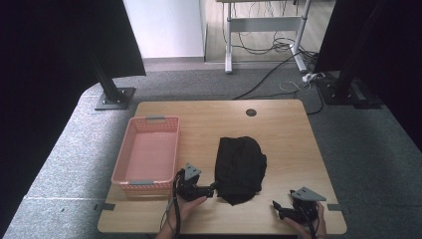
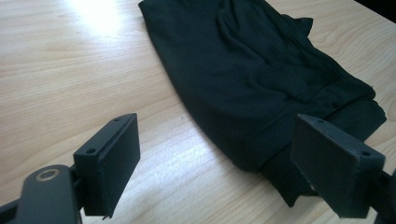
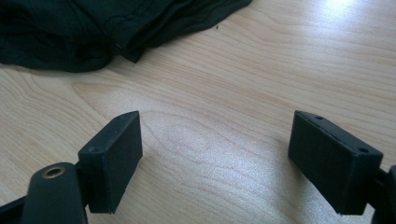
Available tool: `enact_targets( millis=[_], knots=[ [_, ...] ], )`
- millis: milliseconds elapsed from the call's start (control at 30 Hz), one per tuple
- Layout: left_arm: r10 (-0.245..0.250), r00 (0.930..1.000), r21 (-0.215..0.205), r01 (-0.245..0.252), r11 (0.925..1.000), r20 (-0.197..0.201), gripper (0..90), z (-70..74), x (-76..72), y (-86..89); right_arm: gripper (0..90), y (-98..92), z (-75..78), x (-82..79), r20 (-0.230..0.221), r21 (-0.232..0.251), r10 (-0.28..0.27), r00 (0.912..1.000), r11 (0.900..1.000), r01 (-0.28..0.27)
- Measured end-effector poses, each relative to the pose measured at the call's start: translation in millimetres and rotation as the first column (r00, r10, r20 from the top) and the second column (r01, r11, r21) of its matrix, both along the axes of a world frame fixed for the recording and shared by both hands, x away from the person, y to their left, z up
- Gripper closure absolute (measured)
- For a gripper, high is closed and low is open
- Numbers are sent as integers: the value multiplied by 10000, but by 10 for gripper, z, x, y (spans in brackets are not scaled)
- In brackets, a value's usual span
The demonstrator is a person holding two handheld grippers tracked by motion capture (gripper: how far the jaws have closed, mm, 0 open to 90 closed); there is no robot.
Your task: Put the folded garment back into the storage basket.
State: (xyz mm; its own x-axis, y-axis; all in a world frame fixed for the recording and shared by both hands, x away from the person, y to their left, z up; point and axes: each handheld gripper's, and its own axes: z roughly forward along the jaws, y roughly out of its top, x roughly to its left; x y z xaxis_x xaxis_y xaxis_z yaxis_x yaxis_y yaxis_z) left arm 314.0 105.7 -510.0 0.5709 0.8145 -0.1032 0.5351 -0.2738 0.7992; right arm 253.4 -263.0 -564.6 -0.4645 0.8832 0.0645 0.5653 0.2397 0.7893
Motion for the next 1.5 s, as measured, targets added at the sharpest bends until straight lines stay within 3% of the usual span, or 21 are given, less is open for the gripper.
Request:
enact_targets(
  millis=[533,733,1033,1333,1500],
  knots=[
    [223,9997,258,-224,9994,39,165,-51,70,-28,180,24,-5,-9,74,-234,-119,9999,9997,121],
    [299,9995,298,-300,9991,37,161,-45,142,-63,180,29,-5,-10,89,-304,-167,9998,9994,169],
    [178,9998,678,-182,9975,59,160,-73,288,-203,180,29,-5,-10,89,-295,-166,9998,9994,168],
    [248,9997,702,-244,9972,-45,169,-86,462,-276,179,28,-8,-14,115,-308,-144,9998,9994,148],
    [317,9994,456,-309,9985,-158,161,-89,529,-294,179,28,-8,-15,116,-309,-142,9998,9994,146]
  ],
)
